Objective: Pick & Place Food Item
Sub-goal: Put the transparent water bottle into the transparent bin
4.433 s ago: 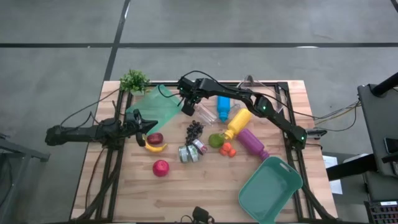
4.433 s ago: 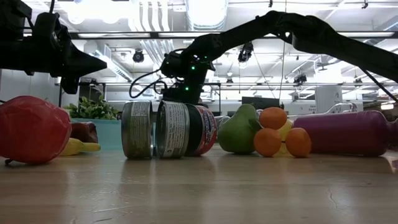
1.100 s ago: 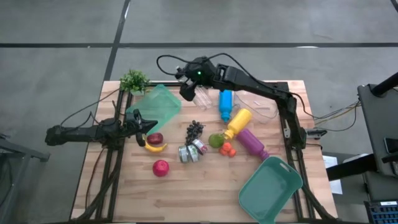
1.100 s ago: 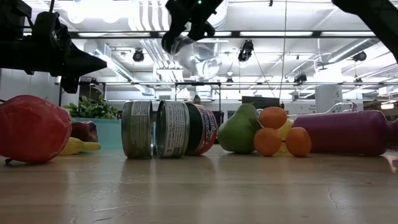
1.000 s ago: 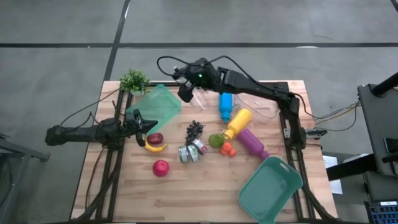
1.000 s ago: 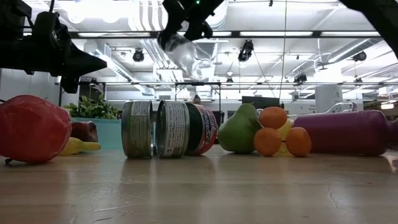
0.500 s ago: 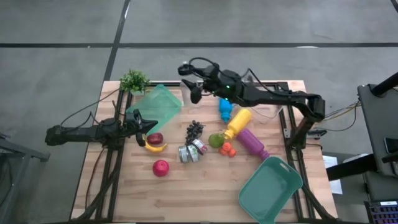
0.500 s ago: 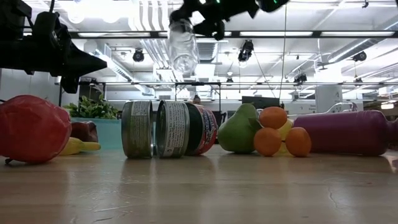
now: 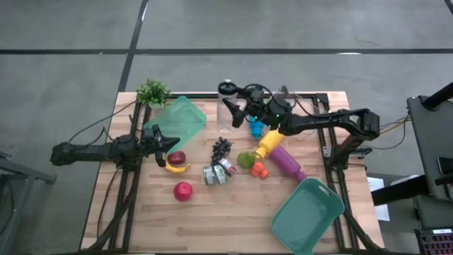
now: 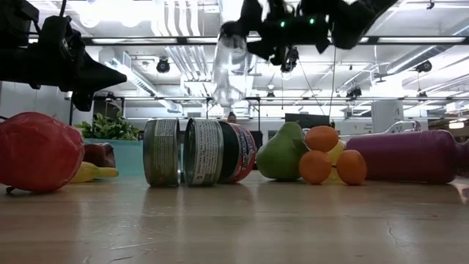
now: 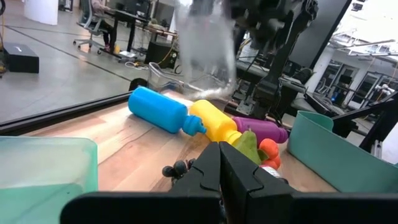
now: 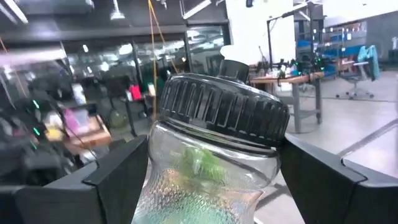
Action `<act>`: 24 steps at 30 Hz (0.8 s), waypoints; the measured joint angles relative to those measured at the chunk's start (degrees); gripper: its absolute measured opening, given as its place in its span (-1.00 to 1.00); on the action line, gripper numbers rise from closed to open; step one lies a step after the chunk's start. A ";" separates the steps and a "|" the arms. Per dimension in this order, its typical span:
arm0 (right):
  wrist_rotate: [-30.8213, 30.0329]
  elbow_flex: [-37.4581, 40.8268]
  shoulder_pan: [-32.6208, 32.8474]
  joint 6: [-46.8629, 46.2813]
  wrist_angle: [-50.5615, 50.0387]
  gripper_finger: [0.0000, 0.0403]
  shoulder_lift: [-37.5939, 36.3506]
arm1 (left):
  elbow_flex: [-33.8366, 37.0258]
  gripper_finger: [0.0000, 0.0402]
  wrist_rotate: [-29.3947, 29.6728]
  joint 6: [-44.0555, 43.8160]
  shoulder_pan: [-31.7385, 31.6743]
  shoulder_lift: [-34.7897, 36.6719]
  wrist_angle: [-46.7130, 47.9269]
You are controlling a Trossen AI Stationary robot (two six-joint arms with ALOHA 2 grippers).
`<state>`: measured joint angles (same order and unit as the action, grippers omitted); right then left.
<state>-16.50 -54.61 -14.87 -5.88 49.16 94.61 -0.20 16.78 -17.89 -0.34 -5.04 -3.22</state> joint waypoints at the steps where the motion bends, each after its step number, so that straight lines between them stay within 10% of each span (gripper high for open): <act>1: -1.57 0.44 0.04 2.54 -0.64 0.60 0.95 | -0.01 -0.99 0.00 0.00 -0.01 -0.05 0.00; 14: -4.72 -1.09 -1.84 12.81 3.89 0.60 9.63 | 0.01 -0.99 0.01 0.00 0.00 -0.07 0.00; 24: -4.08 1.57 -3.48 24.56 40.81 0.60 24.38 | -0.01 -0.99 0.07 0.00 -0.01 -0.07 0.00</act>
<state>-20.58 -53.04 -18.35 18.69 89.97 118.99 -0.21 16.86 -17.89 -0.35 -5.10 -3.22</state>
